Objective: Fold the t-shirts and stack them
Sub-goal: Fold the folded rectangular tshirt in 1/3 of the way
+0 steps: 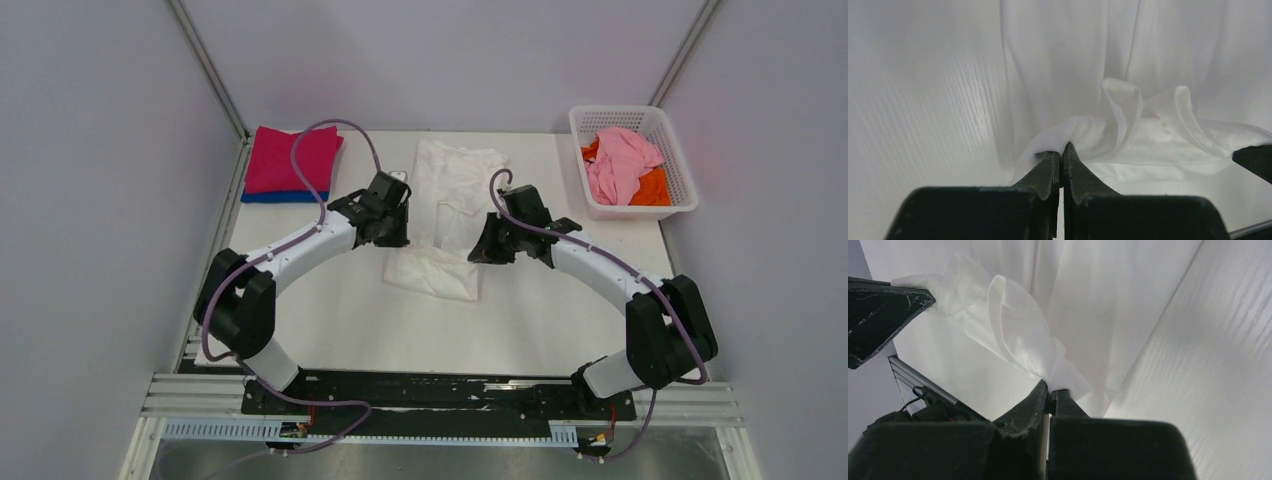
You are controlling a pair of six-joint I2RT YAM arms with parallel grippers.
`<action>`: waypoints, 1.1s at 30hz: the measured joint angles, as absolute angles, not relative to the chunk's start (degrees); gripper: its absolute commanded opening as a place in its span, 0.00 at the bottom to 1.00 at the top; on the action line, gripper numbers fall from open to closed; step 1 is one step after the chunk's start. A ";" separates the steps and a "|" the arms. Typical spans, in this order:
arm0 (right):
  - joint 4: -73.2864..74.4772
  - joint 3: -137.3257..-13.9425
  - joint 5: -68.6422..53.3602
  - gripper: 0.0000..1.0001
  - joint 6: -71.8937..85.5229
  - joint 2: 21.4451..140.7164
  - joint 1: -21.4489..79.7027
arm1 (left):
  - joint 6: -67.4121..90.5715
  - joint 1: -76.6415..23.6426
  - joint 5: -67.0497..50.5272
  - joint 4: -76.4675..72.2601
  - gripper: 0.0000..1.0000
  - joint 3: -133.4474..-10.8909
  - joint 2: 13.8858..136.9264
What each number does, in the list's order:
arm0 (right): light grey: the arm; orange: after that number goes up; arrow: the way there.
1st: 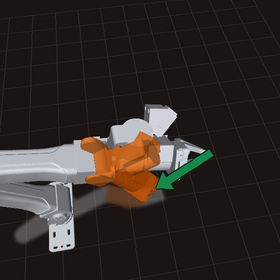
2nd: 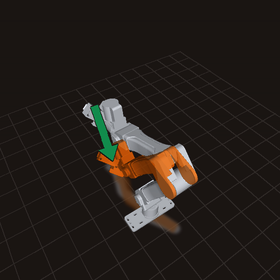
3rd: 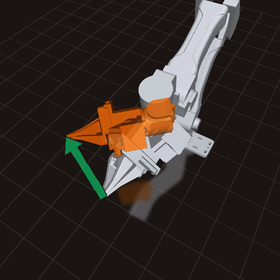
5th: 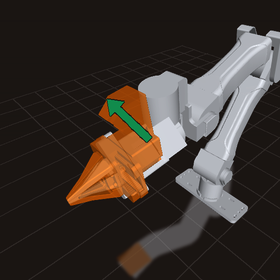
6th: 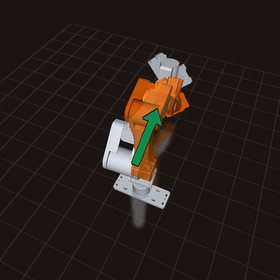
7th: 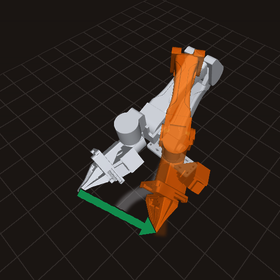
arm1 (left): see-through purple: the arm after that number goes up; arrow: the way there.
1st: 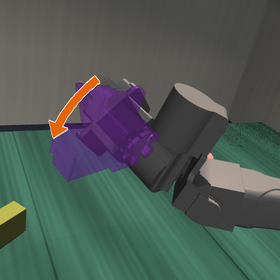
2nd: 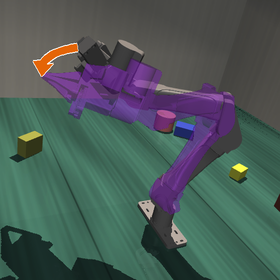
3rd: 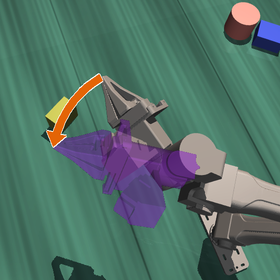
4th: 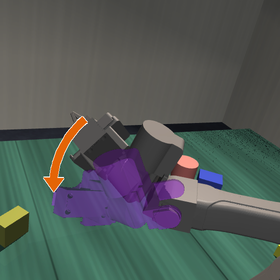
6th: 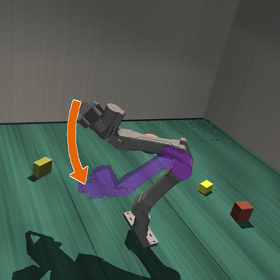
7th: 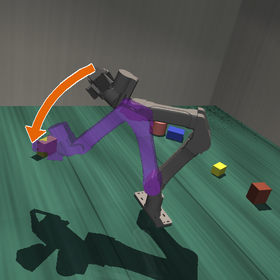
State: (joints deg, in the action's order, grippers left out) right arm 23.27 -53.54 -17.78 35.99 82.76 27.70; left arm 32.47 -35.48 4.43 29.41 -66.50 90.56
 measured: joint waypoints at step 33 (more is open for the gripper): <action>22.52 -75.75 -15.18 1.00 31.51 107.70 13.32 | 22.26 -25.96 -0.16 31.68 1.00 -103.70 123.39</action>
